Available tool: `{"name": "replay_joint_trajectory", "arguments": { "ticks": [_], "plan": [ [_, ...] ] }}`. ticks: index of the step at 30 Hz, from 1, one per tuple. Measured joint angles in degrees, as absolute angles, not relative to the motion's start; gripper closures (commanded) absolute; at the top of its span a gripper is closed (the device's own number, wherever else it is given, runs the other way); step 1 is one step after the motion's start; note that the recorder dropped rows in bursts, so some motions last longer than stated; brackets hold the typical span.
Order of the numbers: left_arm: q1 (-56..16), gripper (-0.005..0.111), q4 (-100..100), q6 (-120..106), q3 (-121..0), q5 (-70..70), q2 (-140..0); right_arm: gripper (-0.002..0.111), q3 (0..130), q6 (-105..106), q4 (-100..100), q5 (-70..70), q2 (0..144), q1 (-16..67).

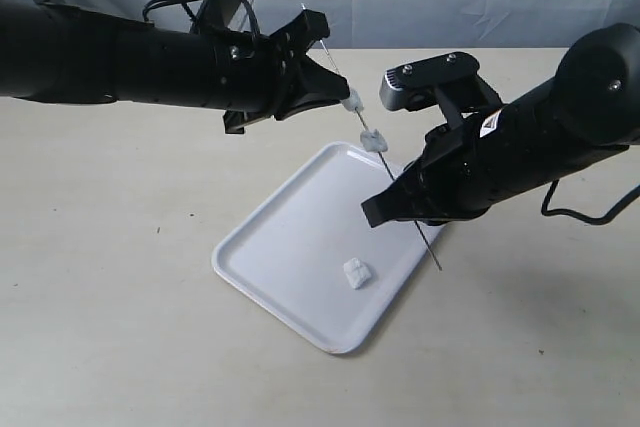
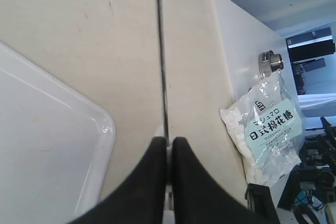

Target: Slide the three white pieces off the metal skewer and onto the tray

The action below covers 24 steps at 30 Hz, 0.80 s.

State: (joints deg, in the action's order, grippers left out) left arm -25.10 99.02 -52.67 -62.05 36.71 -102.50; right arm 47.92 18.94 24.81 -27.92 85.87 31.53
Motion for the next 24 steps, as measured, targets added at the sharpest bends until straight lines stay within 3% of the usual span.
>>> {"name": "replay_joint_trajectory", "arguments": {
  "ticks": [19, 24],
  "plan": [
    [-23.5, 0.107, 99.1, -54.0, -67.1, 21.4, -102.5, 0.109, 47.9, 13.0, 10.8, -45.8, 85.9, 31.5],
    [-24.3, 0.107, 88.1, -43.3, -67.2, 35.0, -103.0, 0.109, 47.9, 0.6, -4.3, -44.3, 85.9, 31.5]
  ]
}}
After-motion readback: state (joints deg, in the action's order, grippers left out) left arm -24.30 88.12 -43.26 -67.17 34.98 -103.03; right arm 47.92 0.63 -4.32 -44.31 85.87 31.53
